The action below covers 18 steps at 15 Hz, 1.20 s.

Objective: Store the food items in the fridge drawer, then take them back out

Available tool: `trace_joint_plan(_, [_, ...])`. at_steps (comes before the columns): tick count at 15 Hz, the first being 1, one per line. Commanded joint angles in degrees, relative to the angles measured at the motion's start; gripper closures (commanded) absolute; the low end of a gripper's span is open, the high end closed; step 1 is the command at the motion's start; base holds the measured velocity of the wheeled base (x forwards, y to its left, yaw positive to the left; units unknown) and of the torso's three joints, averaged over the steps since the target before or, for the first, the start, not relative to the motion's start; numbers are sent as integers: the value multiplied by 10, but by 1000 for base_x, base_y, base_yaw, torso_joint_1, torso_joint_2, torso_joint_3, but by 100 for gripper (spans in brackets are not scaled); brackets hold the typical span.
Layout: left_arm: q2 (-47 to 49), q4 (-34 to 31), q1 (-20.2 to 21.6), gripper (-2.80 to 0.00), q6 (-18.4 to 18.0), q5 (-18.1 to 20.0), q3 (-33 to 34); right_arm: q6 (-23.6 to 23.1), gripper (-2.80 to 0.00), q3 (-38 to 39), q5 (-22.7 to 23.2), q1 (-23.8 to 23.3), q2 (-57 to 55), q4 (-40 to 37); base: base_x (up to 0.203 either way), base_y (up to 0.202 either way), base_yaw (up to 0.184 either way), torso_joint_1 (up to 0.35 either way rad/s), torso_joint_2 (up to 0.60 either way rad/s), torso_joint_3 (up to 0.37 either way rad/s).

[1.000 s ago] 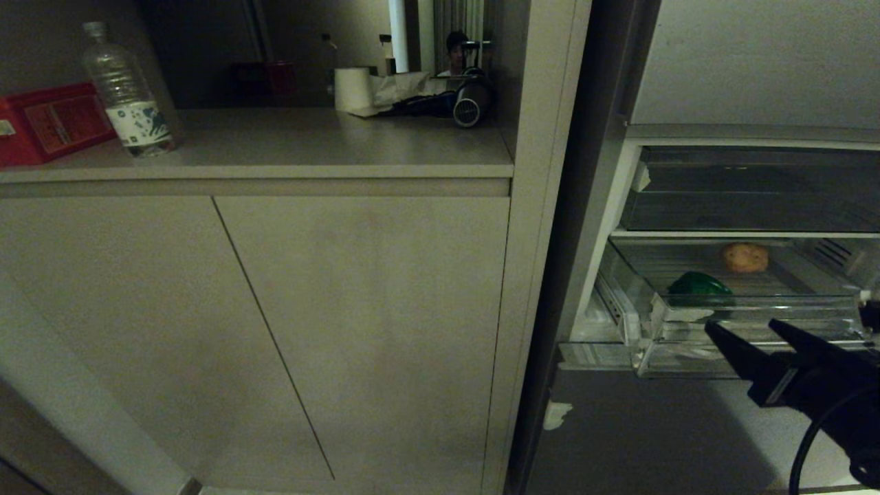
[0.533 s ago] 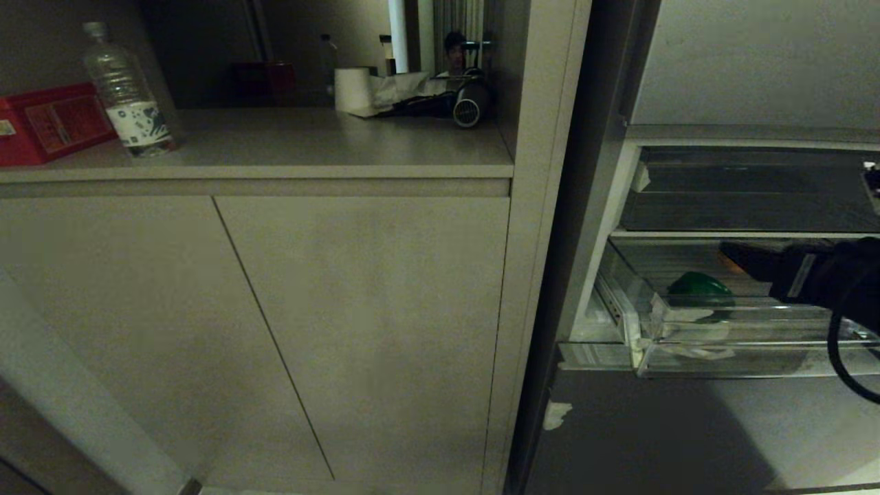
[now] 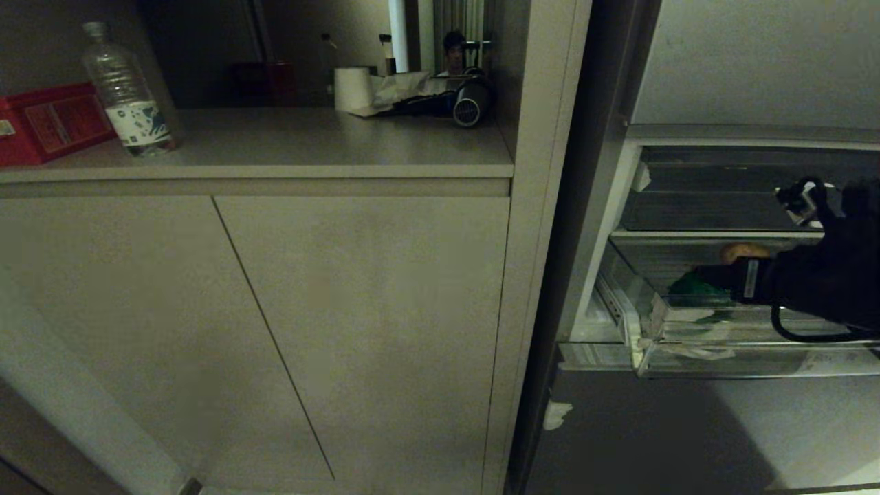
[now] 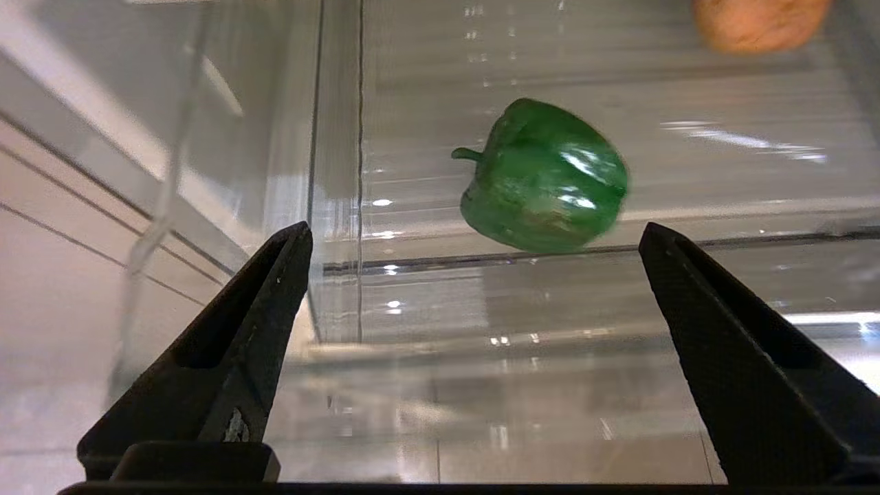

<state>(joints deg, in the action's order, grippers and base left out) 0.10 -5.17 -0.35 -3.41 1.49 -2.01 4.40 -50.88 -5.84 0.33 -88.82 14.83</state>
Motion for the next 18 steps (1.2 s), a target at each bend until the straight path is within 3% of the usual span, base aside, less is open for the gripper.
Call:
trace_joint_plan(1, [1,0,0,0,0,0,0,-9,-280,-26,-1,-10,-40,-23,0,0,0,0,0,0])
trace_joint_plan(6, [1,0,0,0,0,0,0,-25,-280,-134,0,-21,-25,-258,0,0,0,0,0,0])
trace_joint_plan(12, [1,0,0,0,0,0,0,-39,-280,-214,11,-39,-2,-468,0,0,0,0,0,0])
trace_joint_plan(18, [1,0,0,0,0,0,0,-41,-280,-267,15,-39,-55,-488,0,0,0,0,0,0])
